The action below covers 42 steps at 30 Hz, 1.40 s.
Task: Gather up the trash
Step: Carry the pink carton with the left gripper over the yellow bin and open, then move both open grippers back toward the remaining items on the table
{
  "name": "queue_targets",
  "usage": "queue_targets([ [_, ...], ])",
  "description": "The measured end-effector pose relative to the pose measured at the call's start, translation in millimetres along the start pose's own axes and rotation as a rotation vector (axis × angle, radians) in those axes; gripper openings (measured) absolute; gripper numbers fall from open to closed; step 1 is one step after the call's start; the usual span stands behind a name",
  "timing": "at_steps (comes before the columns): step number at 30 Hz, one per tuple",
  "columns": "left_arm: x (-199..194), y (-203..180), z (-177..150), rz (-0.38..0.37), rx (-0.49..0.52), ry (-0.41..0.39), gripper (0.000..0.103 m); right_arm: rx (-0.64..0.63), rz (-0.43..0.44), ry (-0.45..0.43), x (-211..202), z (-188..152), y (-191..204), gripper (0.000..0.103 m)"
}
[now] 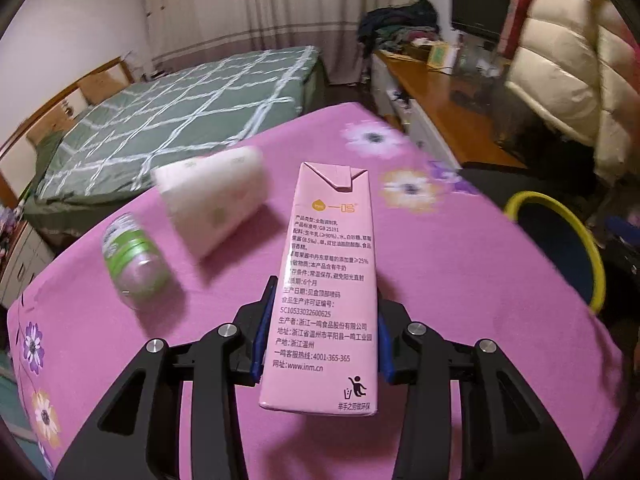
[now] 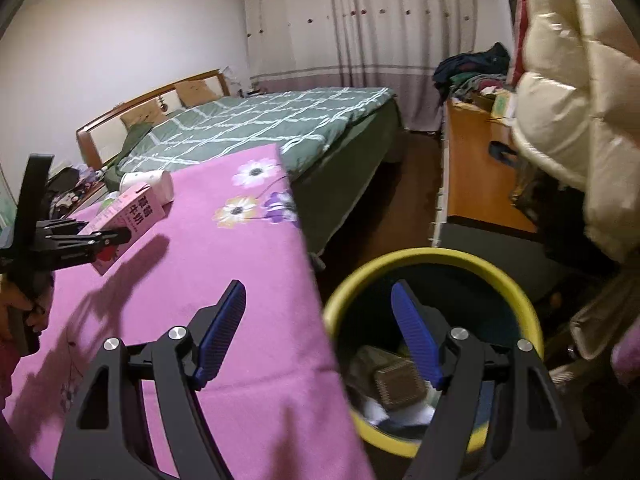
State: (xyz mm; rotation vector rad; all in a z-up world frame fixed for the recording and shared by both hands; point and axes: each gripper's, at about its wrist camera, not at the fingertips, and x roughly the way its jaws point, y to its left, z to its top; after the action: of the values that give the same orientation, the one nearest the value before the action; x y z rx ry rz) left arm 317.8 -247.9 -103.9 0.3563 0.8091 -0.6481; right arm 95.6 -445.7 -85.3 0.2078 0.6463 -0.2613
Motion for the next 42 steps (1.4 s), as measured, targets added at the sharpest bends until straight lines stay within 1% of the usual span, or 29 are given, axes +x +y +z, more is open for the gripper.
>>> queue_targets([
  [3, -12, -36, 2, -0.039, 0.03, 0.0, 0.041, 0.015, -0.055, -0.02, -22, -4, -22, 0.071],
  [7, -19, -106, 12, -0.135, 0.082, 0.015, 0.041, 0.039, -0.129, -0.021, -49, -11, -54, 0.071],
  [10, -16, -158, 21, -0.203, 0.125, 0.031, 0.041, 0.052, -0.174, -0.016, -65, -19, -75, 0.071],
  [15, 1, -237, 34, -0.272, 0.199, 0.061, 0.041, 0.086, -0.214, -0.009, -84, -35, -106, 0.071],
  [19, 23, -281, 43, -0.297, 0.227, 0.082, 0.041, 0.126, -0.234, -0.008, -93, -47, -131, 0.071],
  [23, 45, -302, 49, -0.294, 0.227, 0.095, 0.042, 0.156, -0.244, -0.007, -95, -53, -145, 0.071],
  [24, 49, -305, 51, -0.283, 0.219, 0.094, 0.052, 0.16, -0.244, -0.006, -95, -53, -146, 0.071],
  [25, 50, -308, 53, -0.258, 0.212, 0.081, 0.077, 0.165, -0.245, -0.003, -94, -54, -148, 0.071],
  [26, 50, -308, 53, -0.244, 0.207, 0.063, 0.085, 0.167, -0.245, -0.002, -93, -54, -147, 0.071],
  [27, 46, -307, 53, -0.237, 0.204, 0.044, 0.087, 0.17, -0.242, -0.002, -93, -56, -147, 0.071],
  [29, 42, -301, 54, -0.243, 0.201, 0.043, 0.087, 0.172, -0.234, 0.002, -91, -56, -147, 0.071],
  [32, 18, -278, 50, -0.228, 0.177, -0.001, 0.087, 0.168, -0.215, 0.006, -87, -52, -143, 0.071],
  [34, -5, -251, 44, -0.196, 0.143, -0.05, 0.087, 0.16, -0.203, 0.008, -83, -50, -138, 0.071],
  [36, -19, -221, 38, -0.181, 0.094, -0.077, 0.087, 0.147, -0.184, 0.013, -78, -47, -130, 0.071],
  [38, -40, -179, 25, -0.146, 0.012, -0.113, 0.087, 0.125, -0.15, 0.018, -70, -39, -117, 0.071],
  [40, -60, -132, 5, -0.083, -0.074, -0.155, 0.09, 0.101, -0.122, 0.022, -63, -33, -103, 0.071],
  [42, -75, -98, -13, -0.022, -0.128, -0.182, 0.09, 0.063, -0.084, 0.03, -54, -25, -82, 0.071],
])
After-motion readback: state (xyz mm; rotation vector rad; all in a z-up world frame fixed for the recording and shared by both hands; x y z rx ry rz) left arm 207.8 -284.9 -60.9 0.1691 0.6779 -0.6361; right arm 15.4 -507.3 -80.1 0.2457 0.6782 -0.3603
